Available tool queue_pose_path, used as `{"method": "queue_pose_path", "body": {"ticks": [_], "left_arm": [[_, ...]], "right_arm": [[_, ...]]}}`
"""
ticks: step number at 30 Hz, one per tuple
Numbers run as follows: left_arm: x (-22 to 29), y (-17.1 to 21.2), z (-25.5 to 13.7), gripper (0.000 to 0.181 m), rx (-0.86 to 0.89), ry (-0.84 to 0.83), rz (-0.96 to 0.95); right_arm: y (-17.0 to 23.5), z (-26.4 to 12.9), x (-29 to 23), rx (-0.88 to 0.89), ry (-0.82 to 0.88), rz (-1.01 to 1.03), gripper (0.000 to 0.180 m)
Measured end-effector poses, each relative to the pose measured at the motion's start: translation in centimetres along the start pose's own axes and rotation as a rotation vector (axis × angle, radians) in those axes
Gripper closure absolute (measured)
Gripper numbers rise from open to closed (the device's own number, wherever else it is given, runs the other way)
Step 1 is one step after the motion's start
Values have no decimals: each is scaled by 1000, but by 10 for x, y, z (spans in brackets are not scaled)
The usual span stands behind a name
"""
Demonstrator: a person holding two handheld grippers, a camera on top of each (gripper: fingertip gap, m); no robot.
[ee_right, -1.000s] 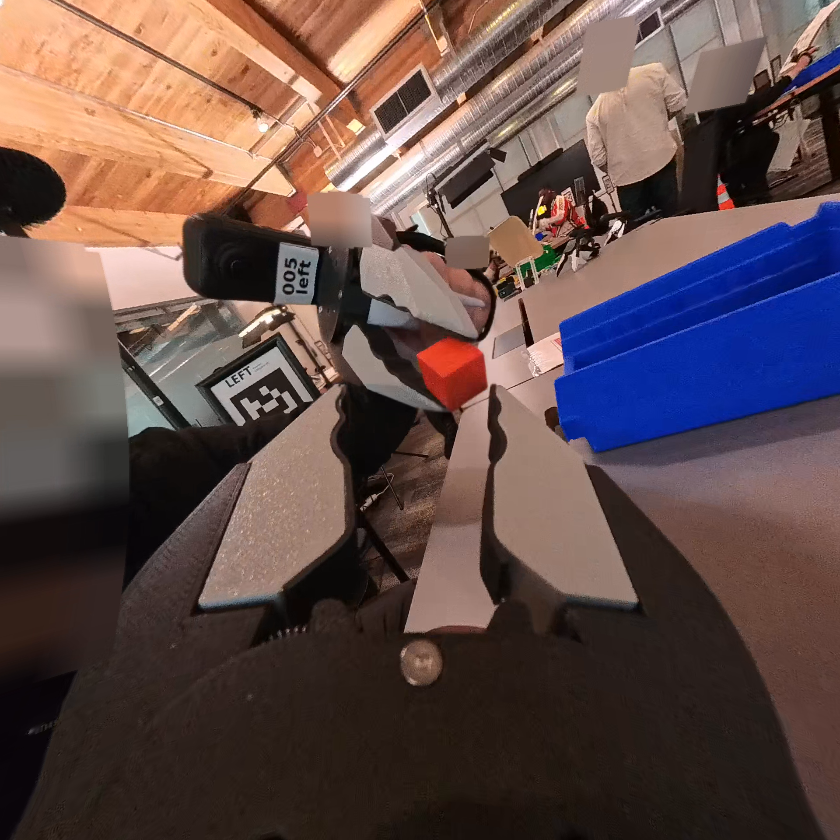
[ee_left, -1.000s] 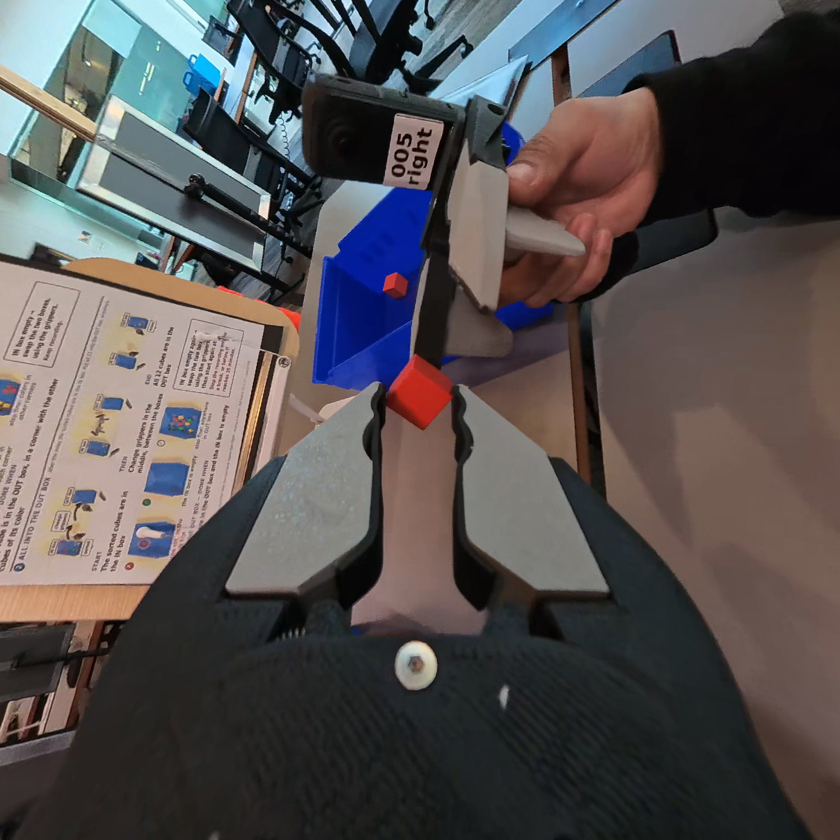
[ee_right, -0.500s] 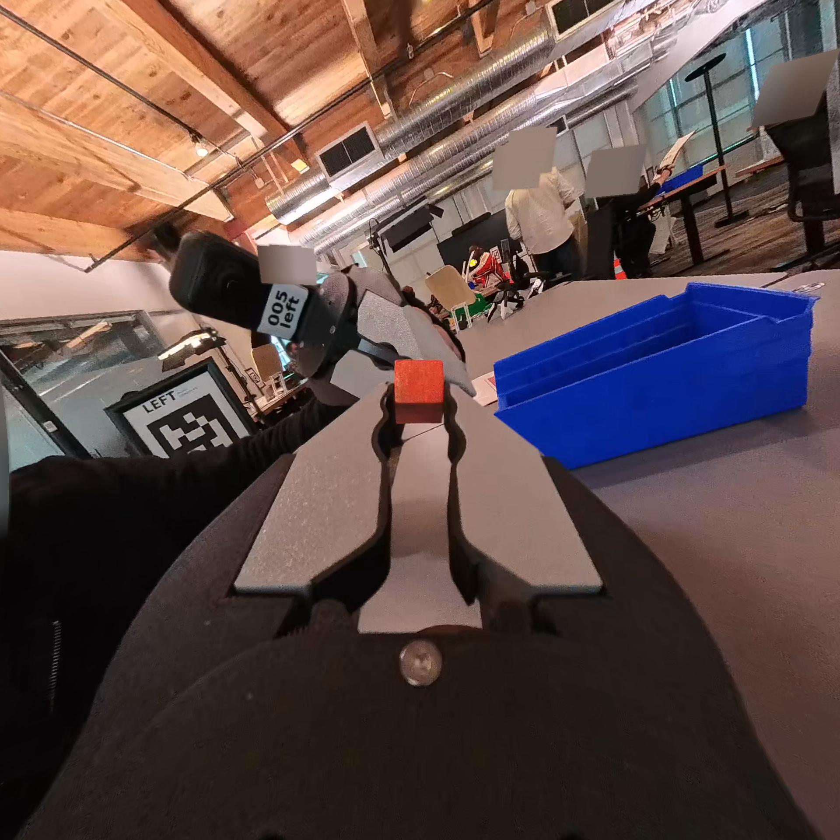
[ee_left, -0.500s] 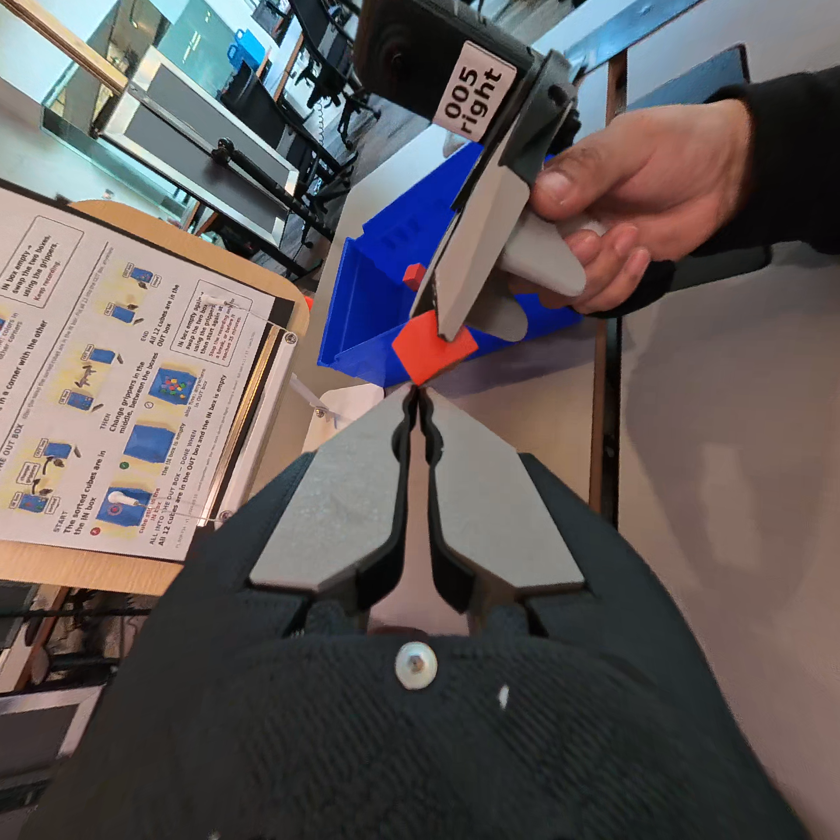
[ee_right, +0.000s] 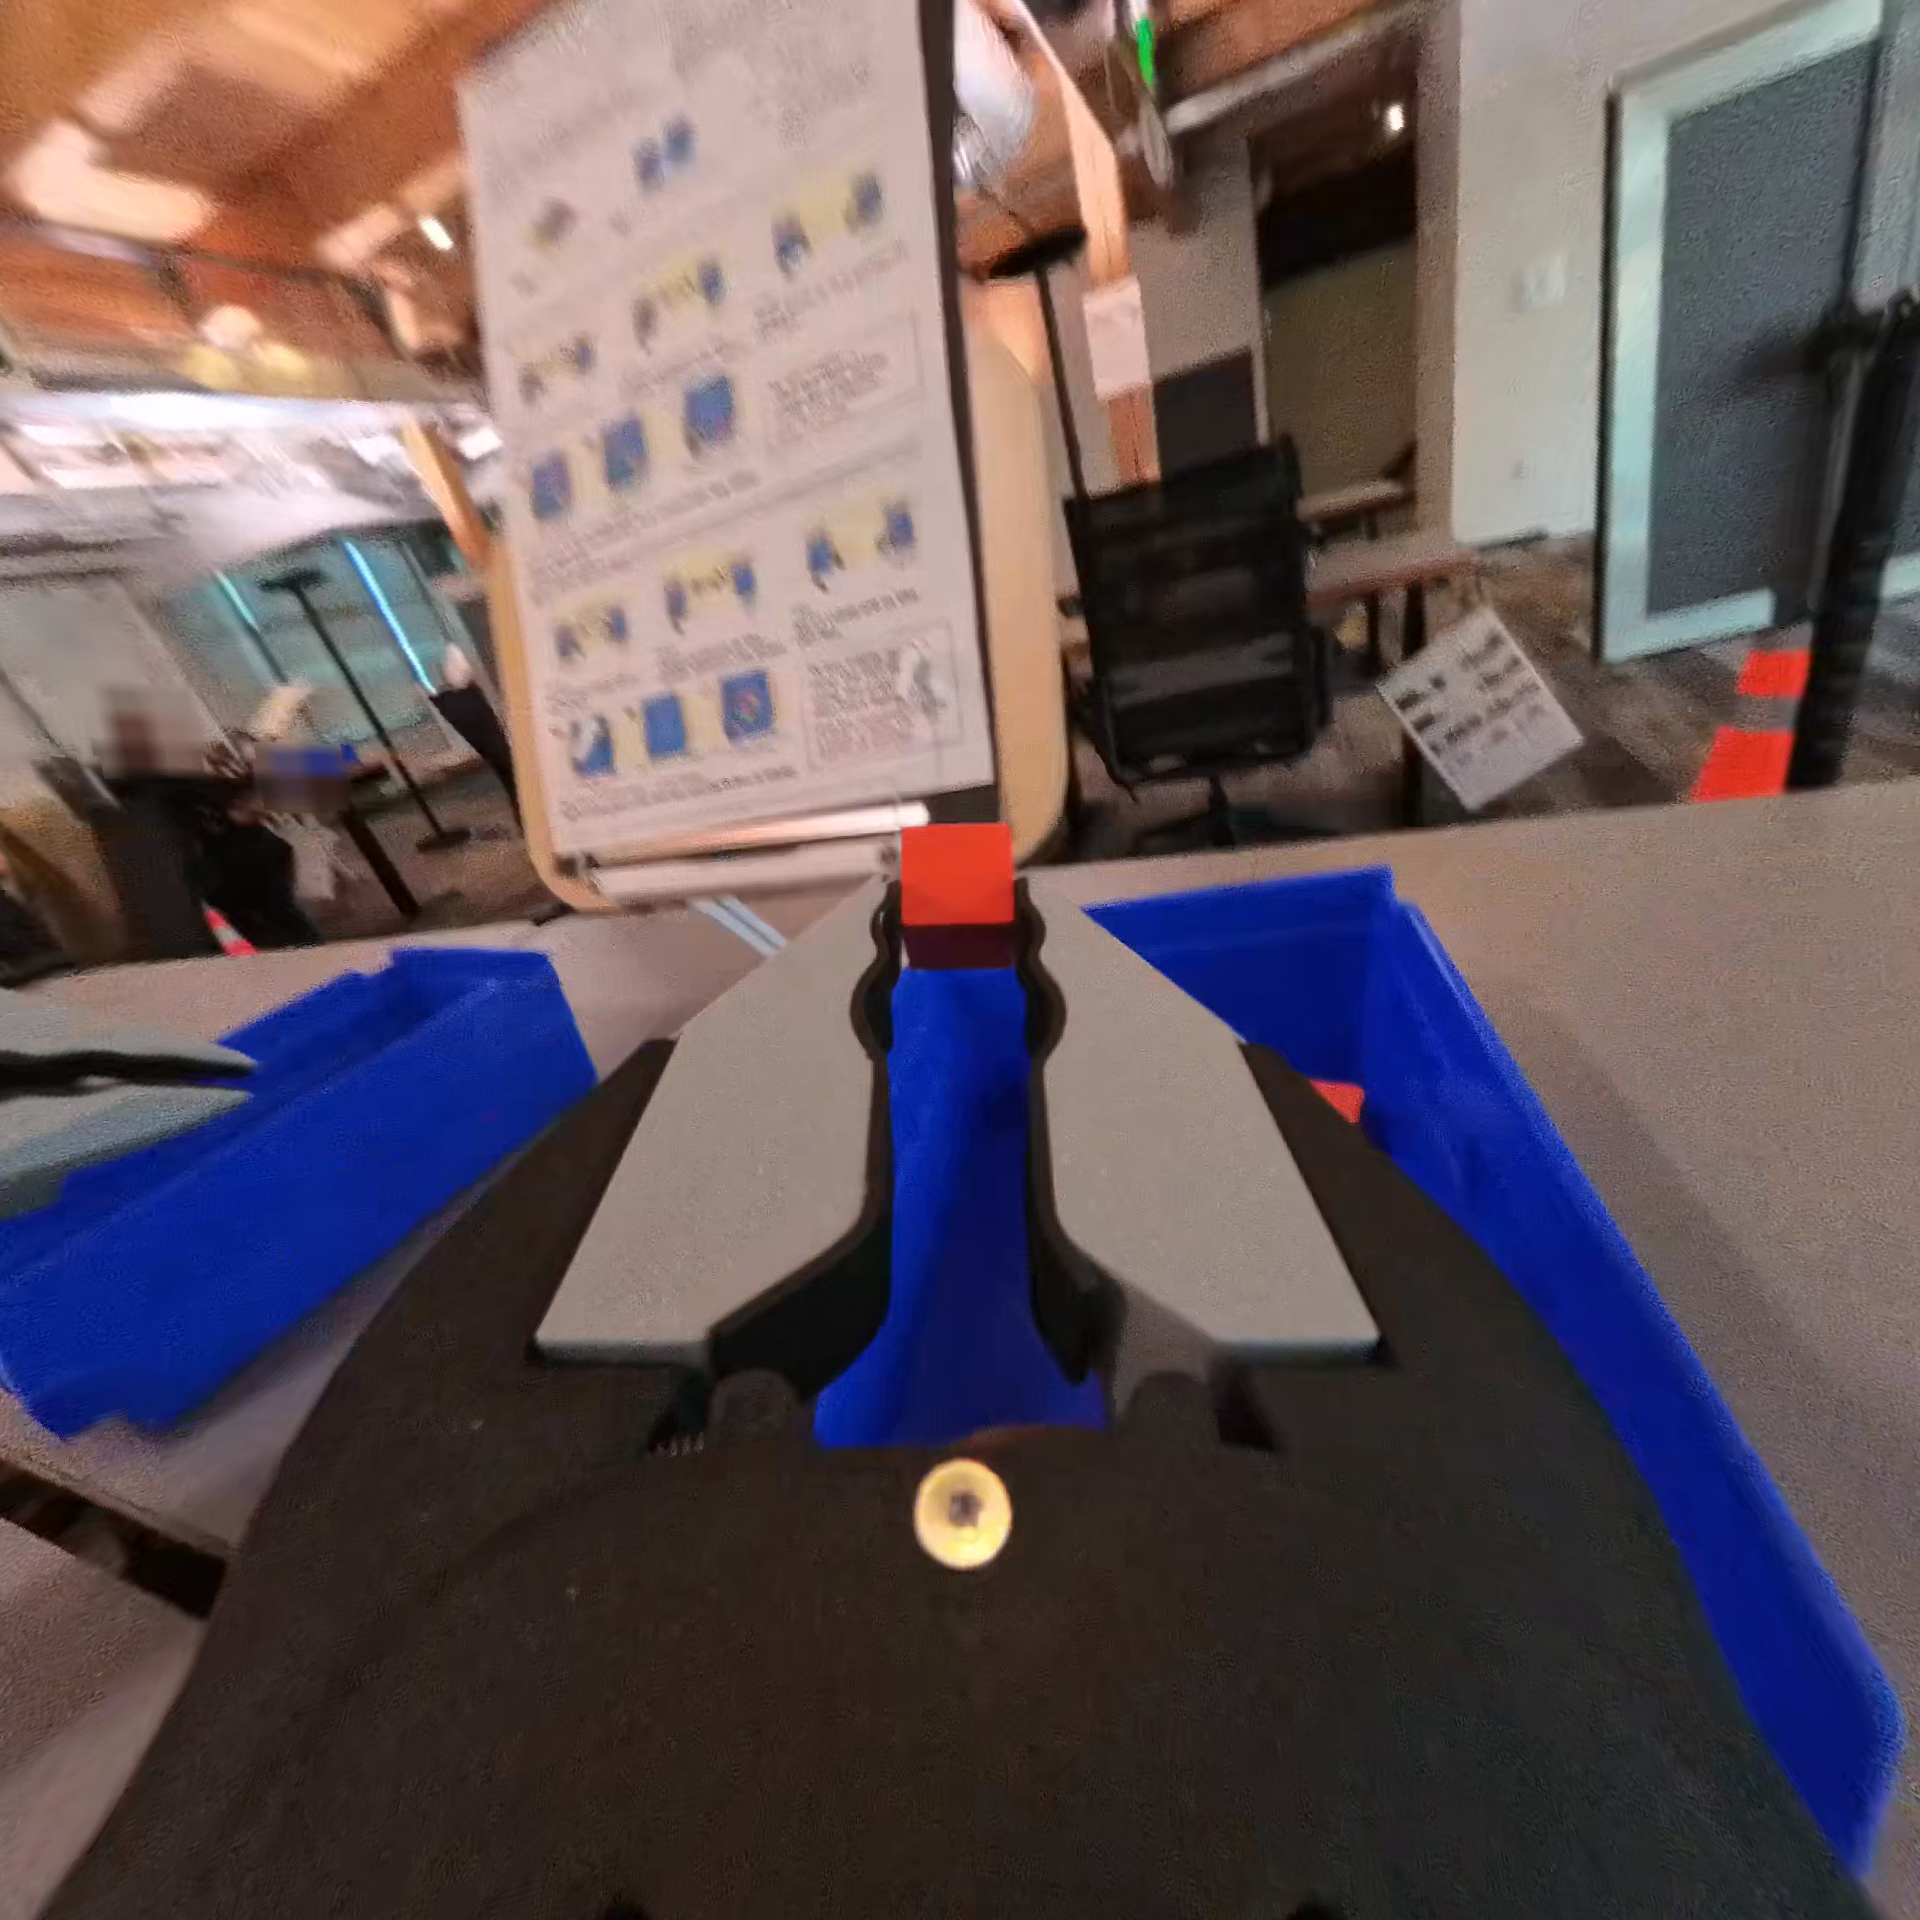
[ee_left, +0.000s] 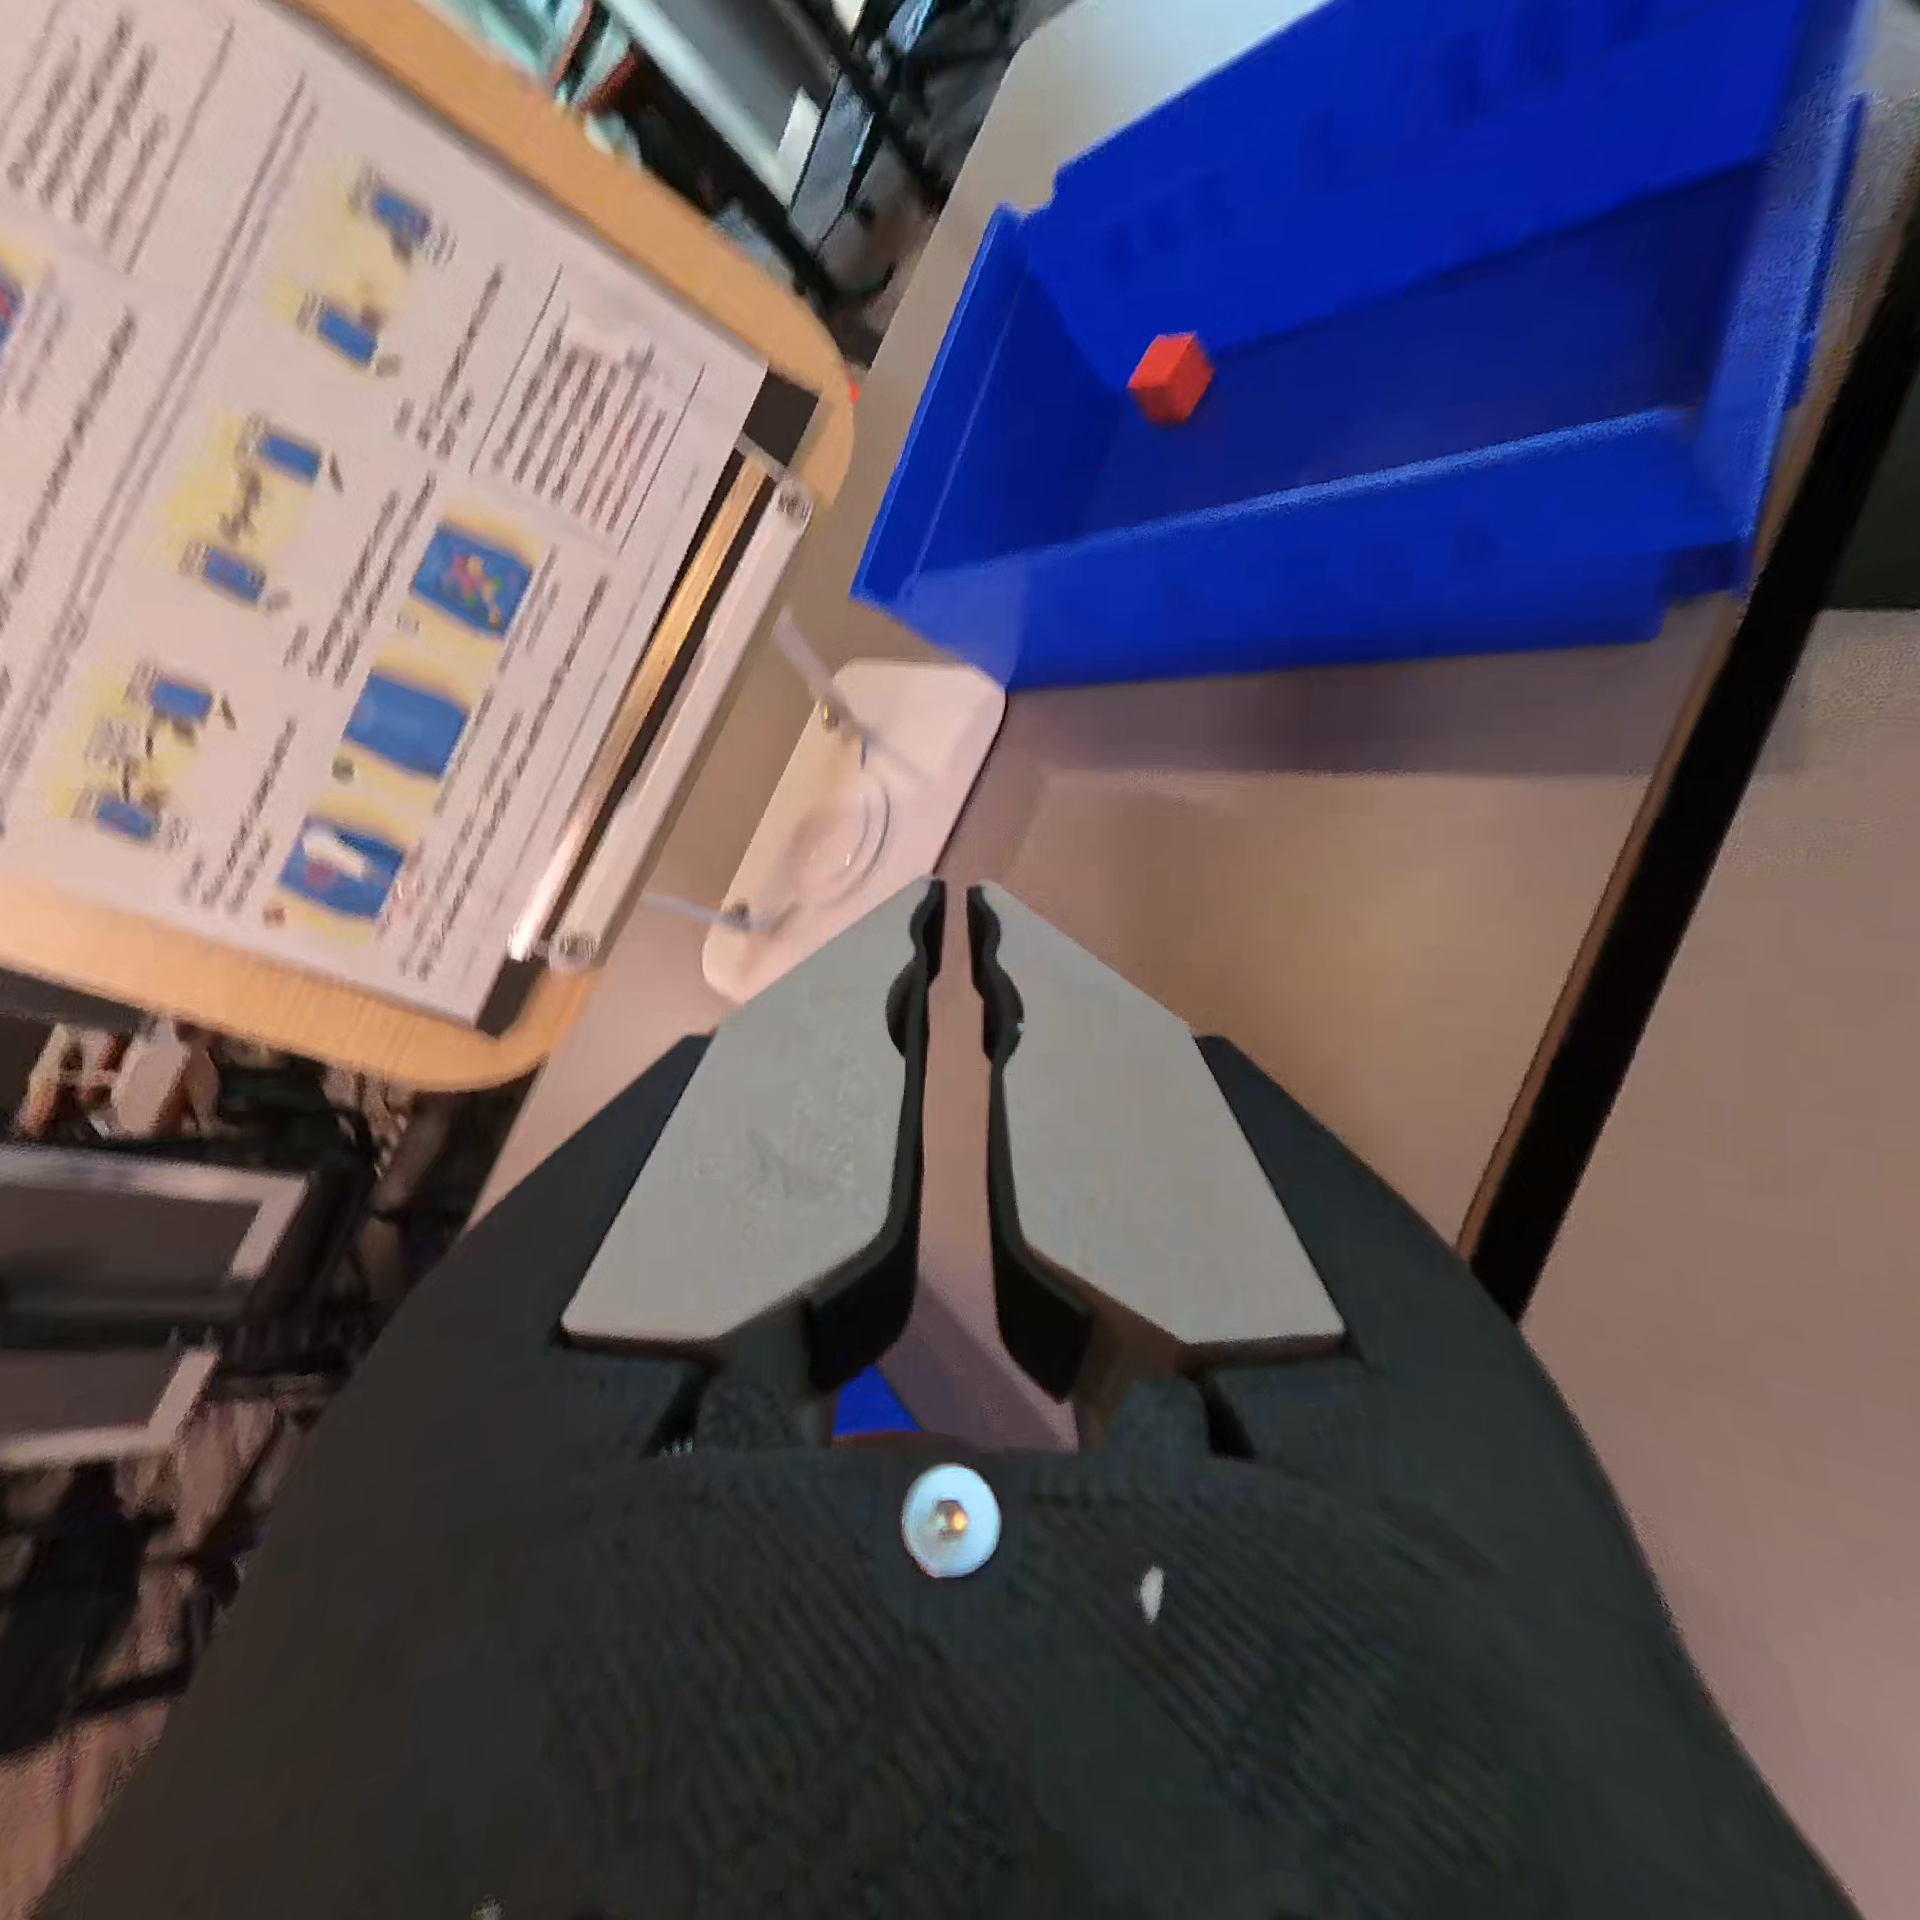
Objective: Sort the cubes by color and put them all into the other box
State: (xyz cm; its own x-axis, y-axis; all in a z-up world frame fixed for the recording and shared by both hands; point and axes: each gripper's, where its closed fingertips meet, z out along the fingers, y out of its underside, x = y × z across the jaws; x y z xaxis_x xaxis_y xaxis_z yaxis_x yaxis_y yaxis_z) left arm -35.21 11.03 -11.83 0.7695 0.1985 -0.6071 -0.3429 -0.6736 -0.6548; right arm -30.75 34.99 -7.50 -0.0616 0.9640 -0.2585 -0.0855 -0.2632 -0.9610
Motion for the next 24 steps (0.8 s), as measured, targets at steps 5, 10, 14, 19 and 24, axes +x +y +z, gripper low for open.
{"method": "queue_pose_path", "body": {"ticks": [5,10,14,19,24], "left_arm": [[-42,74,-28,145,-177,-88,-269],[-110,174,-64,131,-345,-222,-577],[-142,258,-75,131,-496,-304,-703],[-124,336,-74,135,-761,-229,-740],[-95,357,-98,140,-940,-86,-693]], "right_arm": [[81,31,11,-402,34,34,98],[49,29,-7,-194,20,-29,118],[43,30,-32,-134,-73,-9,132],[51,37,-41,-162,-62,-79,134],[60,41,-51,-201,-99,-85,133]]}}
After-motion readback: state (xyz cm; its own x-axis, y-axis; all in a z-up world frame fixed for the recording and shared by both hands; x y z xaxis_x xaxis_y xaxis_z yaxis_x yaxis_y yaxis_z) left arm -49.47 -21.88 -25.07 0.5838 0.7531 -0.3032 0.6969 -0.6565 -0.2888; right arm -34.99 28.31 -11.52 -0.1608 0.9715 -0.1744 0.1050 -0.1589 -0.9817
